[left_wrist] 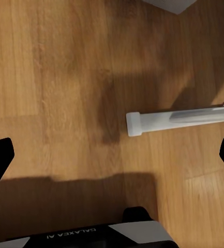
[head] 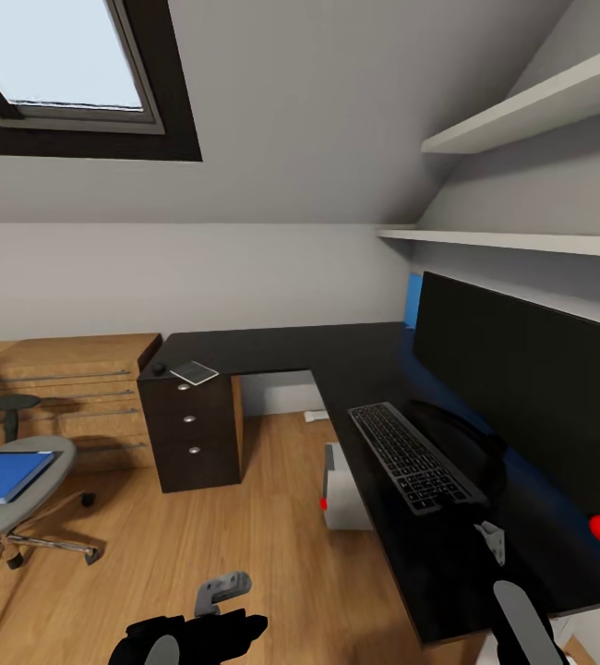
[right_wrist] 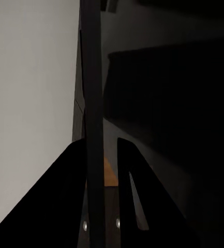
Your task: In the bedroom, organize the workspace by keeping the computer under the desk, ensuring the monitor is on the desk, placing the keyboard on the desk next to the monitor, placing the mouse on the desk next to the keyboard, moving the folder from the swivel chair onto the desk next to the mouse, stacking the notebook on top of the folder with the pen on top of the notebook, and positioning the swivel chair next to the desk.
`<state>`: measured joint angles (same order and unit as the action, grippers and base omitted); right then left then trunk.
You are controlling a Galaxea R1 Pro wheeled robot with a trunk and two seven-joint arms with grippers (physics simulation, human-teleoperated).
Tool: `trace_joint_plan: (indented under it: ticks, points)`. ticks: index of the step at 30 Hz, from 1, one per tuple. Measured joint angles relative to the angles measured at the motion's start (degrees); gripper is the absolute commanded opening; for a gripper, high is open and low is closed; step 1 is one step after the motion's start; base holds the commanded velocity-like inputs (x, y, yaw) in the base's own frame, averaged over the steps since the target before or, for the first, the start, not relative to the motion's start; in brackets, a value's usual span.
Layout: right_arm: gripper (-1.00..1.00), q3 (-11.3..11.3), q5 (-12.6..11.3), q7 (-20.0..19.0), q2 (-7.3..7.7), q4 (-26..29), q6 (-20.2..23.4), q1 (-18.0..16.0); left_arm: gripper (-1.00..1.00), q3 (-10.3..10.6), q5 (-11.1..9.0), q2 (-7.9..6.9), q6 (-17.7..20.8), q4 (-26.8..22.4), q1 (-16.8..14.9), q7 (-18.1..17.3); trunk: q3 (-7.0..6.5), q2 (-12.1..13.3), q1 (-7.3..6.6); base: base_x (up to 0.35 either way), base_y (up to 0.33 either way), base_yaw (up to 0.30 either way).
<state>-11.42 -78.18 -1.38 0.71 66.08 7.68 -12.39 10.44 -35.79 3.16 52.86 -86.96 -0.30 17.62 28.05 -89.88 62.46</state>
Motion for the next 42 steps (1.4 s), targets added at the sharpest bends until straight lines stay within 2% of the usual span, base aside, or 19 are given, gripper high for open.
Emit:
trace_joint_plan:
  ticks: [26,31,33,42]
  points:
    - [-1.00,0.39,0.07,-0.23,-0.07,-0.11,-0.97,0.01,1.00,0.00,0.00,0.00,0.00,0.00,0.00,0.00,0.00,0.00,0.01,0.072,0.000,0.000]
    - [-1.00,1.15,0.10,1.65,-0.09,1.33,-1.34,0.00,1.00,0.00,0.00,0.00,0.00,0.00,0.00,0.00,0.00,0.00,0.01,0.001,0.000,0.000]
    - [-1.00,1.41,0.10,-0.14,-0.09,-0.10,-2.40,0.01,1.00,0.01,0.00,0.00,0.00,0.01,0.01,0.00,0.00,0.00,0.01,0.000,0.000,0.000]
    - [-1.00,2.13,0.29,-0.08,-0.02,-0.13,-3.91,0.00,1.00,0.00,0.00,0.00,0.00,0.00,0.01,-0.01,0.00,0.00,0.01,0.000,0.000,0.000]
